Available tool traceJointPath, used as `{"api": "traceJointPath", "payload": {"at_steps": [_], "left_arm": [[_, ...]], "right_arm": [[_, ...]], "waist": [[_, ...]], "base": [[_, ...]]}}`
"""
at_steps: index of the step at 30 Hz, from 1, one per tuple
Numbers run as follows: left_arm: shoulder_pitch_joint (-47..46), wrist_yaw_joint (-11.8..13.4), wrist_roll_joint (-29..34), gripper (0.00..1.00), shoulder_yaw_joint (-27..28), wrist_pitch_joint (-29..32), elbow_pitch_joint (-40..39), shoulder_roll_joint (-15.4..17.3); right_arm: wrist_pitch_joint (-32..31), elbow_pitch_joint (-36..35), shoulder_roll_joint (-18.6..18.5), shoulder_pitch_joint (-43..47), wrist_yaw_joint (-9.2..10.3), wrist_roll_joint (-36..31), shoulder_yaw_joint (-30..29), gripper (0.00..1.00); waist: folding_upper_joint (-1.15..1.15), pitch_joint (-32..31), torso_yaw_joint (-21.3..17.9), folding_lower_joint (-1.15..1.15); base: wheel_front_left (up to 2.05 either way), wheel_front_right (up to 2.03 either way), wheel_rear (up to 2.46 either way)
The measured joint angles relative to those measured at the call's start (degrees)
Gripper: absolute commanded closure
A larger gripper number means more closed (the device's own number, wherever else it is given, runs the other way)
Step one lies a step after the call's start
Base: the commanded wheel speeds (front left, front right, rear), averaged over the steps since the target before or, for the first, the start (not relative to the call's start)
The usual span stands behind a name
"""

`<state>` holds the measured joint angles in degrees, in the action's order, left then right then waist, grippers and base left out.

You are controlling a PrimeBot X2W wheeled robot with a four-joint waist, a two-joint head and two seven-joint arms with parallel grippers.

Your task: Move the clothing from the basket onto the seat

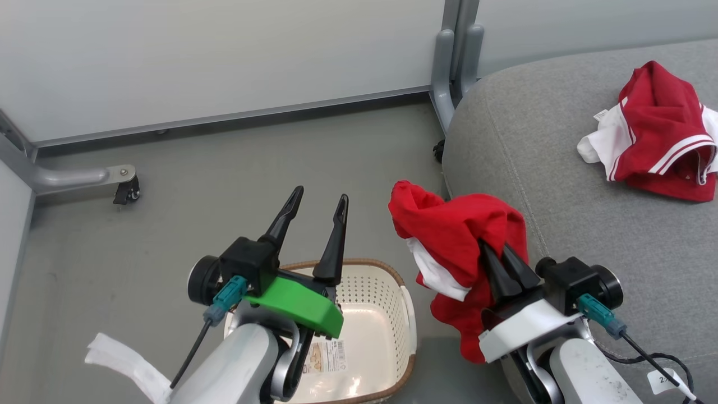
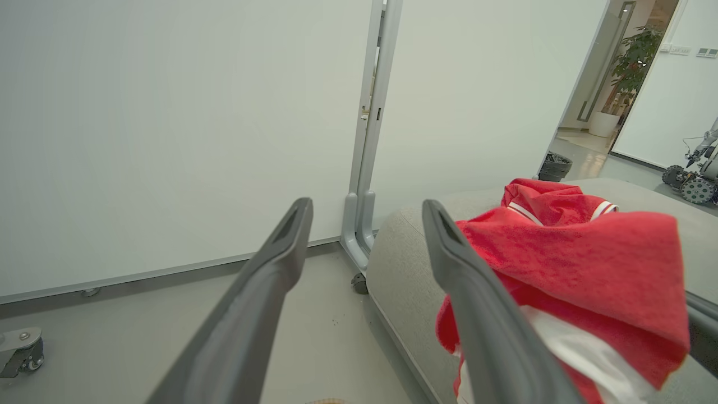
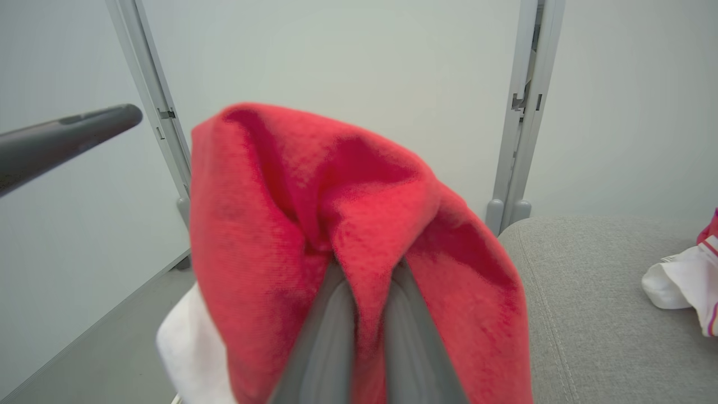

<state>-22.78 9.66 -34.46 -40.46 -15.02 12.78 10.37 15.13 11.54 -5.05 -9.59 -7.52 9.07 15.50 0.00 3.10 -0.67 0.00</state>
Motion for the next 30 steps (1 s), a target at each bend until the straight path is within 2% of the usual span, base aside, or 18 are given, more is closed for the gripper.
{"api": "traceJointPath", "payload": {"at_steps": [7, 14, 21, 30], "left_arm": [[6.2, -0.6, 8.6, 0.0, 6.7, -0.1, -3.6, -0.7], [11.8, -2.4, 14.3, 0.0, 12.2, -0.1, -5.0, -2.1], [15.8, -3.2, 17.9, 0.0, 18.6, -0.1, -5.2, -3.5], [19.2, -6.3, 24.6, 0.0, 23.2, -0.1, -7.3, -4.5]], "right_arm": [[0.0, -2.1, 0.0, 0.3, 0.0, 0.1, -1.9, 1.0], [0.0, -7.3, 0.3, 0.3, 0.0, 0.7, -4.5, 1.0], [0.0, -13.0, 0.8, 0.9, 0.0, 2.1, -7.7, 1.0], [0.0, -15.9, 1.2, 2.8, 0.01, 2.4, -9.8, 1.0]], "waist": [[0.0, 0.7, 0.3, 0.0], [0.0, 2.1, -1.9, 0.0], [0.0, 3.7, -6.2, 0.0], [0.0, 6.1, -14.4, 0.0]], "base": [[0.0, 0.0, 0.0], [0.0, 0.0, 0.0], [0.0, 0.0, 0.0], [0.0, 0.0, 0.0]]}}
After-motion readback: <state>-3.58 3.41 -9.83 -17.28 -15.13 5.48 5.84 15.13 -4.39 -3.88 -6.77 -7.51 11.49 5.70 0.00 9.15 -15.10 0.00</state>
